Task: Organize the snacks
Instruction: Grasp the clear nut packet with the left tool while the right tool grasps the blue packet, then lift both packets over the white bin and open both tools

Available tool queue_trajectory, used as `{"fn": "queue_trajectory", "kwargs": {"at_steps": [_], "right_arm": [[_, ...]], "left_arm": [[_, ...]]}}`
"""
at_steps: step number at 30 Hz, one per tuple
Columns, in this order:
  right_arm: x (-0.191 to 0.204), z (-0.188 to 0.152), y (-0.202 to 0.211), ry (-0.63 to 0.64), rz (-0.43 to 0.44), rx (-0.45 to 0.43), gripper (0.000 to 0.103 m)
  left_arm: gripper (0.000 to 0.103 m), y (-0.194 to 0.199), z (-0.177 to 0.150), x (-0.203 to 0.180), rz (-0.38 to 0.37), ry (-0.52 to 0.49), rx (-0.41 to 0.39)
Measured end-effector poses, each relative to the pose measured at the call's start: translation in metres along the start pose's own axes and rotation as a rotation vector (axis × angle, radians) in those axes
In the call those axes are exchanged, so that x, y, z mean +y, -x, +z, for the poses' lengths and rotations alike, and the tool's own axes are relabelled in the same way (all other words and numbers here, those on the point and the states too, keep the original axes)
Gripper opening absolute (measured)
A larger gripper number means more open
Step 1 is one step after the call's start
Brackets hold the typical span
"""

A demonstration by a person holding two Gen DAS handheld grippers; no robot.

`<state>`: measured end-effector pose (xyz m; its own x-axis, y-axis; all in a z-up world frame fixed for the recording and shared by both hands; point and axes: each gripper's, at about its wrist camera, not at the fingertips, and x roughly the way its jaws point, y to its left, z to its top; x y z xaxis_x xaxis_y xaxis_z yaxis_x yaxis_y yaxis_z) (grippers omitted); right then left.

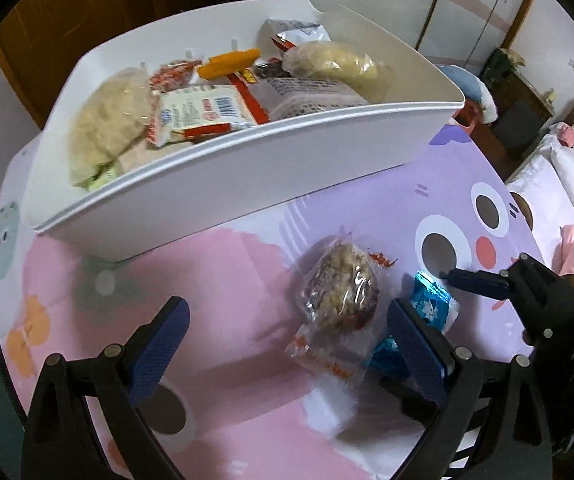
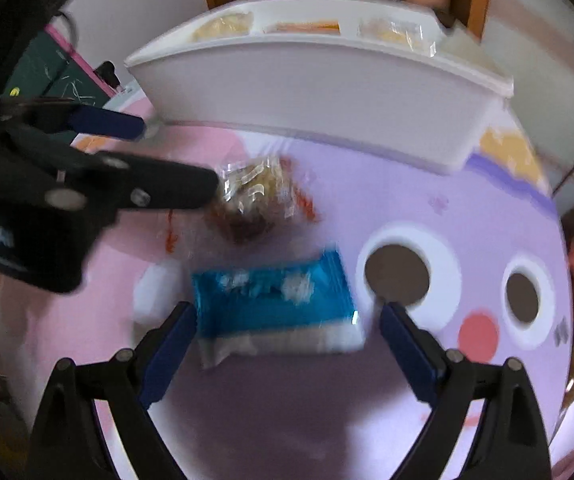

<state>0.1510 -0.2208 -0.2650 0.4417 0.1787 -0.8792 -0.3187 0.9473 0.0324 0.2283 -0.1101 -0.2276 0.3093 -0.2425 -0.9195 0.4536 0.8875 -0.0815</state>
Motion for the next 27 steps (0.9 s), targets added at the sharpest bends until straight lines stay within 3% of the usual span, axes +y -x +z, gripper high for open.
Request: {"fn": "queue_trajectory", "kwargs": {"at_steps": [4,7,8,9,14,20,27], "right_arm": [[0.001,-0.003,-0.002,0.041,-0.043,-0.041,0.082],[-0.008,-0.006,0.003,0.01,-0.051,-0.056,0.065],[-0.011,-0.007,0.005,-0.004,-0.065,-0.062,0.053],[-0.016,-0.008,0.006,-0.022,-0.061,-0.062,0.051],[-0.028,-0.017,0.015,-0.072,-0.061,-0.07,0.049],[-0.029,-0.016,0.018,-0.078,-0.058,-0.063,0.049],[-0.03,-0.015,0.017,-0.086,-0.055,-0.054,0.048]], "left_arm": [[0.099,-0.014,0.004,-0.007,-0.024,-0.017,0.019],[0.099,-0.022,0.006,-0.012,-0.044,-0.019,0.026],[0.099,-0.026,0.007,-0.015,-0.051,-0.02,0.031],[0.098,-0.029,0.007,-0.017,-0.054,-0.022,0.034],[0.081,-0.046,0.006,-0.023,-0.061,-0.01,0.06],[0.045,-0.039,0.004,-0.026,-0.061,0.025,-0.003],[0.041,-0.029,-0.006,-0.02,-0.021,0.076,-0.036]]}}
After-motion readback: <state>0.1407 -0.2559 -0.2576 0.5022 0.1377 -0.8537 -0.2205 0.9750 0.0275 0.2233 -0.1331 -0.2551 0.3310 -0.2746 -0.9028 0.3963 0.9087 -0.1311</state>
